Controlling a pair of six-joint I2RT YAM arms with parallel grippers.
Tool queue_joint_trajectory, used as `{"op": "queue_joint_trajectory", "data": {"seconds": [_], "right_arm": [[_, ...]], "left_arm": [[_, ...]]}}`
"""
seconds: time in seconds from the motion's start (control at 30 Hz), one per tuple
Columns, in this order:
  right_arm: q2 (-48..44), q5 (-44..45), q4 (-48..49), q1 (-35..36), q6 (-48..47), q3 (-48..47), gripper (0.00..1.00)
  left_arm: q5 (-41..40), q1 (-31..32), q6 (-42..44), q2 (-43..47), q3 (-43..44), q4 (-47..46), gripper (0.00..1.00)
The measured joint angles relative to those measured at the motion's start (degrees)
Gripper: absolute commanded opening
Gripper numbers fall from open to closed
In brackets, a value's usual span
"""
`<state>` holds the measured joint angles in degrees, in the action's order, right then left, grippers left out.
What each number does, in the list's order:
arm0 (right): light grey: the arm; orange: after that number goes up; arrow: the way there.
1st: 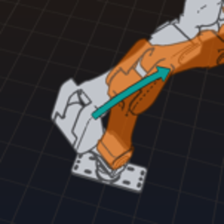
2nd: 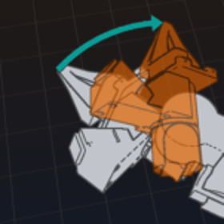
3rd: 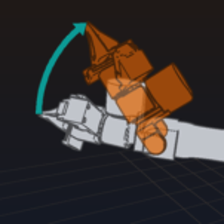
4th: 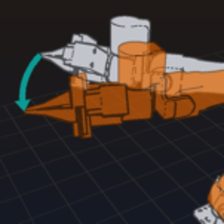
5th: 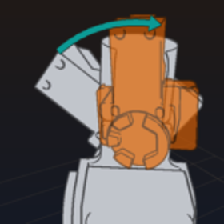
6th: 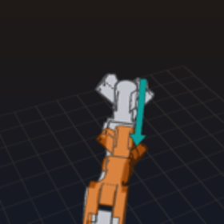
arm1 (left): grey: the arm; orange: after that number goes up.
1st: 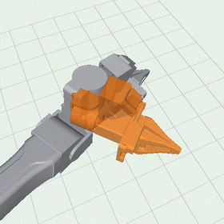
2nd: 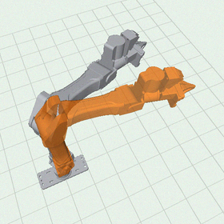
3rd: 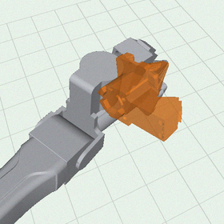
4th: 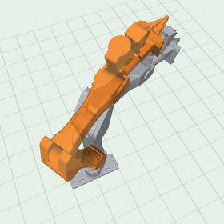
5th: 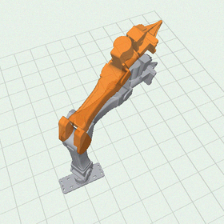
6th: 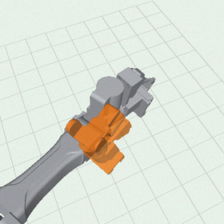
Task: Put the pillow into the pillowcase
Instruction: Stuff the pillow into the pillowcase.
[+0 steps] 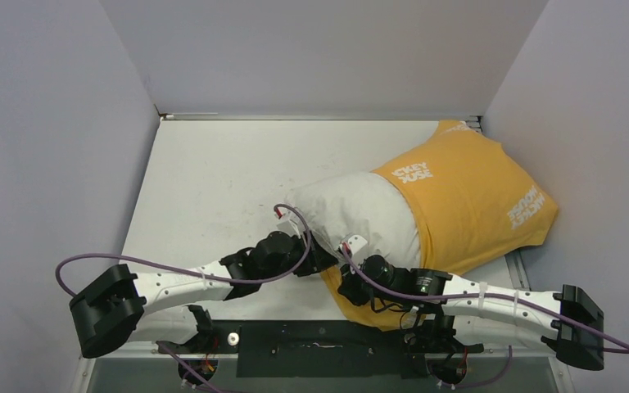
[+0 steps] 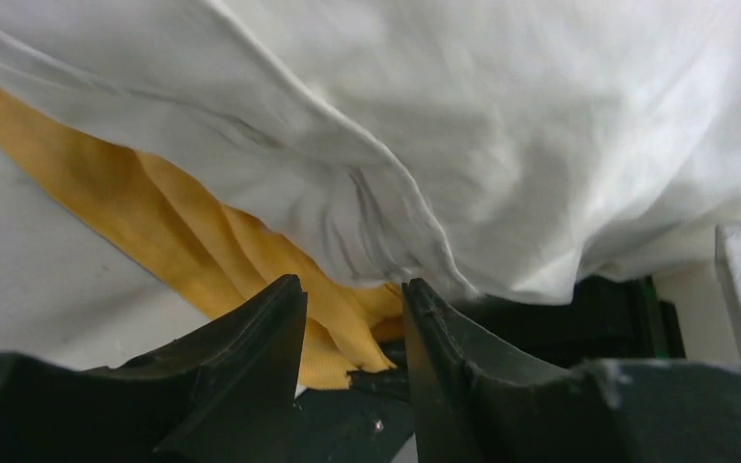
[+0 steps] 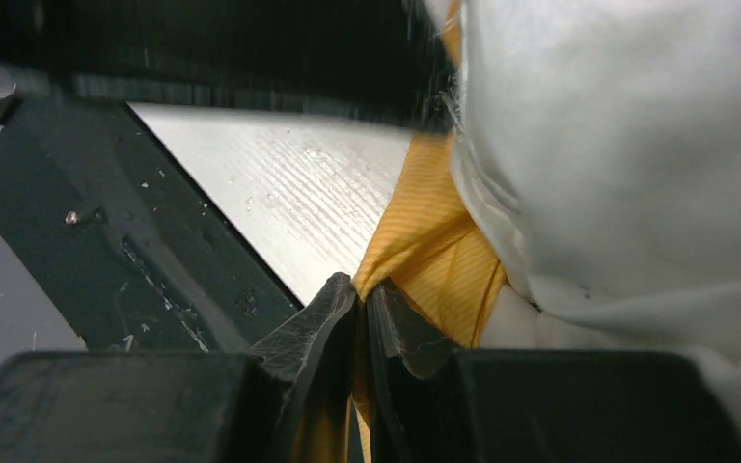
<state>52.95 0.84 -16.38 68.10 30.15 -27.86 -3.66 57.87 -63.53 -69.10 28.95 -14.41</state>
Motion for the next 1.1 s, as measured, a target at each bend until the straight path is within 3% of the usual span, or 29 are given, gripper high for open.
{"op": "queue_joint_trajectory", "data": {"seconds": [0.13, 0.43, 0.77, 0.83, 1.0, 1.03, 1.1], "right_arm": [[-0.90, -1.70, 1.68, 0.28, -1.18, 1.42, 0.10], [-6.49, -1.14, 2.25, 1.40, -1.40, 2.51, 0.06], [-11.82, -0.72, -1.57, 2.10, -2.08, 2.34, 0.06], [-11.80, -0.76, -1.55, 2.14, -2.27, 2.21, 0.06], [-8.90, -0.13, -1.92, 2.21, -2.67, 0.46, 0.06], [-7.98, 0.28, -2.12, 2.27, -2.73, -0.20, 0.06], [-5.68, 1.38, -3.26, 2.51, -3.02, -2.32, 0.06]], "left_arm": [[1.25, 3.87, -1.81, -1.86, 0.00, -0.72, 0.47], [6.88, 4.87, -5.31, -13.90, 0.68, -7.10, 0.53], [8.76, 6.60, -10.88, -17.81, -2.82, -21.92, 0.57], [8.63, 6.67, -11.13, -16.20, -4.02, -22.51, 0.52], [8.28, 6.86, -10.08, -10.40, -4.37, -21.77, 0.19], [8.07, 6.86, -9.64, -9.75, -4.37, -21.62, 0.21], [7.32, 6.86, -8.81, -9.11, -4.37, -21.09, 0.42]]}}
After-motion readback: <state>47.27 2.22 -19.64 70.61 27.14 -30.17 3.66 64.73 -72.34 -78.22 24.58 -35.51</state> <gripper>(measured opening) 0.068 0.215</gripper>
